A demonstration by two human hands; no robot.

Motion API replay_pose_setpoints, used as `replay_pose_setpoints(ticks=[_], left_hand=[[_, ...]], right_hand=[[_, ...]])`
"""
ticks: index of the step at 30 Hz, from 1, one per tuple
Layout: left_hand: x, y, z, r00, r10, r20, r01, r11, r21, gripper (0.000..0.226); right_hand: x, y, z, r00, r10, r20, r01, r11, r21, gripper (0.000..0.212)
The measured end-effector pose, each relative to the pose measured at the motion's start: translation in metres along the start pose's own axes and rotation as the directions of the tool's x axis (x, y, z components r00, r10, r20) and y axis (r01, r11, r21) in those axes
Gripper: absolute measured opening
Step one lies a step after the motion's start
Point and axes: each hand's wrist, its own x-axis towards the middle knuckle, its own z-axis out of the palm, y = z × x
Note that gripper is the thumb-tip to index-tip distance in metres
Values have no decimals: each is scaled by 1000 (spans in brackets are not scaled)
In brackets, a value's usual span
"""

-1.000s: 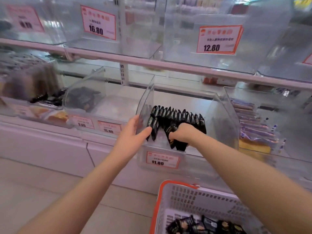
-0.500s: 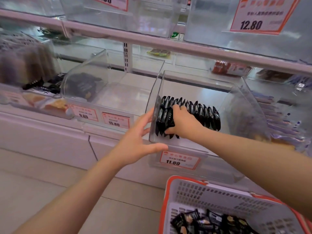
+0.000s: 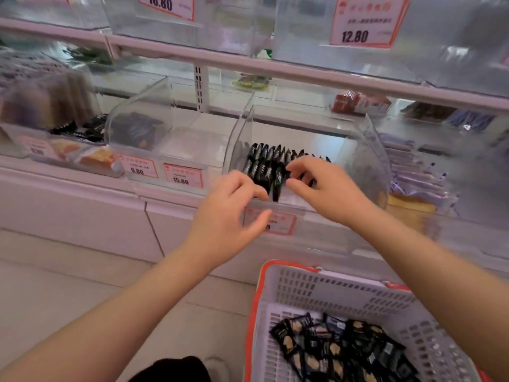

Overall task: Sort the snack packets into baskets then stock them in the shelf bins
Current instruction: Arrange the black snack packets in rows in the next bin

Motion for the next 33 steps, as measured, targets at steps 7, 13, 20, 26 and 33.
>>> replay_pose_setpoints(ticks=[7, 13, 20, 26, 33], left_hand=[[-49, 42, 92, 678, -37, 734, 78, 997, -21, 25], [-122, 56, 198, 279, -150, 948, 116, 986, 122, 24], [-205, 52, 288, 85, -287, 954, 133, 952, 275, 32], [-230, 47, 336, 121, -338, 933, 148, 936, 319, 47], [-224, 43, 395, 243, -374, 895, 42, 926, 375, 58]], right_hand=[[-161, 75, 23, 950, 213, 227, -232, 971, 62, 7], [-258, 171, 109, 610, 514, 602, -509, 837, -199, 21], [-321, 245, 181, 516, 652, 555, -500, 756, -423, 48], [-333, 296, 210, 513, 628, 585, -387, 777, -496, 61], [-349, 317, 219, 570, 643, 512, -498, 766, -407, 70]])
